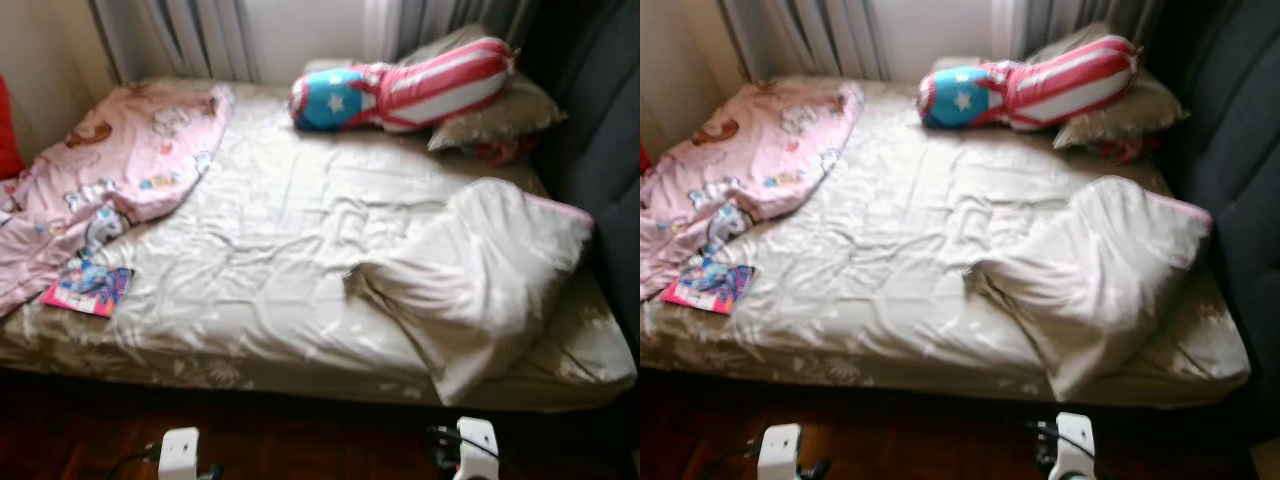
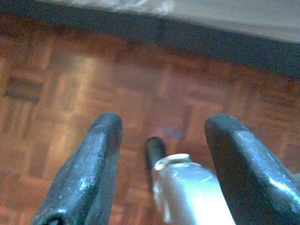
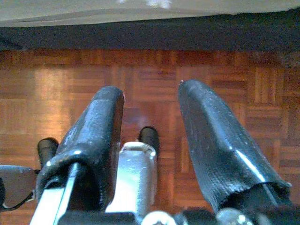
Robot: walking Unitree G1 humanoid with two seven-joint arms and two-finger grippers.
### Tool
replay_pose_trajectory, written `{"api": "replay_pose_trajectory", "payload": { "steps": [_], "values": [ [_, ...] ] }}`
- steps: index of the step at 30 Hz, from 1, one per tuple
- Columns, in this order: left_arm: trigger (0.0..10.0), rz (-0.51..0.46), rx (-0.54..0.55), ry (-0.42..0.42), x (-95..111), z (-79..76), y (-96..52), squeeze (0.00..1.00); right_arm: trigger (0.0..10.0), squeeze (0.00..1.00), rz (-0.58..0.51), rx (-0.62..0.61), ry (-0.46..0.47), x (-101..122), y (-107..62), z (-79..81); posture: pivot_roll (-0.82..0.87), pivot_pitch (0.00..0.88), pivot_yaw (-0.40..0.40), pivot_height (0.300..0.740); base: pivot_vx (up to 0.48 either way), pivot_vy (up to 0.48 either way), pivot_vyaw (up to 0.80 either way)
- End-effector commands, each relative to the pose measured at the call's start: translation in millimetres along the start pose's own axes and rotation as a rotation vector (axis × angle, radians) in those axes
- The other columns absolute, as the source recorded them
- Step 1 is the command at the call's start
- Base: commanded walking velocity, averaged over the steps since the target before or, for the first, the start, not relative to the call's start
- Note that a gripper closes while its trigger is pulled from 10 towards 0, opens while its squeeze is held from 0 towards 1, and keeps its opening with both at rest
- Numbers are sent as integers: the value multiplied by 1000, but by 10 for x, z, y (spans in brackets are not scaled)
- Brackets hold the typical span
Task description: Clean up the room
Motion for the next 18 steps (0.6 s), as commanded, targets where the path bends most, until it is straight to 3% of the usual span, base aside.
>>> {"api": "replay_pose_trajectory", "payload": {
  "steps": [1, 5, 18],
  "values": [
    [10000, 23, -13, 15, -72, -29, -17, 0, 10000, 0, -15, -11, 10, 19, -3, -26, -1, 44, -10, 740, 0, -394, 0],
    [10000, 32, -15, 14, -106, -35, -27, 0, 10000, 0, -5, -17, 17, 2, -3, -26, -1, 33, -10, 740, 0, -370, 0],
    [10000, 29, -16, -9, -110, -39, -29, 0, 10000, 0, -2, -24, 8, 14, -2, -42, -2, 44, -18, 740, 0, 0, 0]
  ]
}}
Point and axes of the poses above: a point about 5 cm out from each wrist's last joint towards the gripper, its own y axis pointing out of the wrist towards the gripper, its own x axis along the axis of the wrist's last joint, z = x × y, the point moved 1 cm from there along y, pointing out of the wrist towards the gripper, and after that the axes turned 7 degrees about y, right-handed, at the moved point
